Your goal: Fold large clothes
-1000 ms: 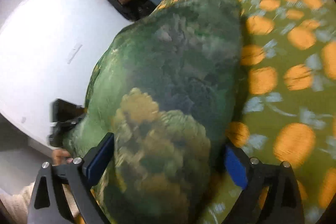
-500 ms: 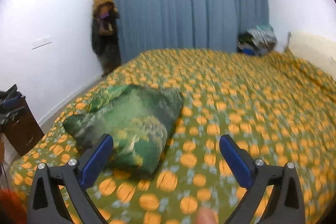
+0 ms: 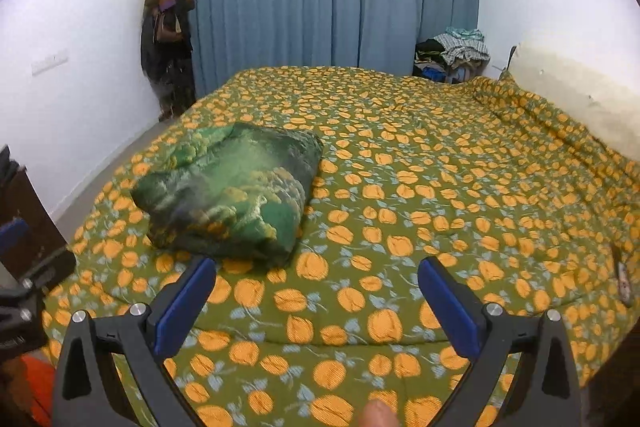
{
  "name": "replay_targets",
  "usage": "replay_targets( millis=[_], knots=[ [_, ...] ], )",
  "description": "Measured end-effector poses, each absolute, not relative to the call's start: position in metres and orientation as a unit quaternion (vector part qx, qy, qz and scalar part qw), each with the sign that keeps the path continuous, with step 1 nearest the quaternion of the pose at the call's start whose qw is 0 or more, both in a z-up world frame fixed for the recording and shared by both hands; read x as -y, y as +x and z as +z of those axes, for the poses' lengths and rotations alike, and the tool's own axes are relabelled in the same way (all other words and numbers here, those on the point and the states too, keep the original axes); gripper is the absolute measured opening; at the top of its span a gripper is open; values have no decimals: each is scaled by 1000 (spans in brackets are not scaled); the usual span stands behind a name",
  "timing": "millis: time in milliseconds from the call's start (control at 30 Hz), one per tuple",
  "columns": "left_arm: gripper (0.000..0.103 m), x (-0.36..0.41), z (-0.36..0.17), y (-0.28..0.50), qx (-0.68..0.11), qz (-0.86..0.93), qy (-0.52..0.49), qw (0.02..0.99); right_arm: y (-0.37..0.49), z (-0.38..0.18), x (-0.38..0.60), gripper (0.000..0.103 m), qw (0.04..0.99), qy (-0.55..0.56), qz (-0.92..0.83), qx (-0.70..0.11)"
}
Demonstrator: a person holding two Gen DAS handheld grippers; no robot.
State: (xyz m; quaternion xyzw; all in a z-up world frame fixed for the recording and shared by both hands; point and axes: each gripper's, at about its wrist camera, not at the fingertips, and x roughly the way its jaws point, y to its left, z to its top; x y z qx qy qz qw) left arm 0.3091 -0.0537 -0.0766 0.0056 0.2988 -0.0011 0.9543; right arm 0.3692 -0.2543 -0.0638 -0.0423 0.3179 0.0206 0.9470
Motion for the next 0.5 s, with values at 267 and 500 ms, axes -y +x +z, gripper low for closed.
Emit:
replay_targets(
  millis=[267, 500],
  knots=[
    [103, 61, -77, 296, -331, 18, 4, 943, 340, -60, 255, 103, 943, -55, 38, -326],
    [103, 65, -64, 274, -328, 14, 9, 944, 310, -45, 256, 103, 942, -51, 46, -330]
  ],
)
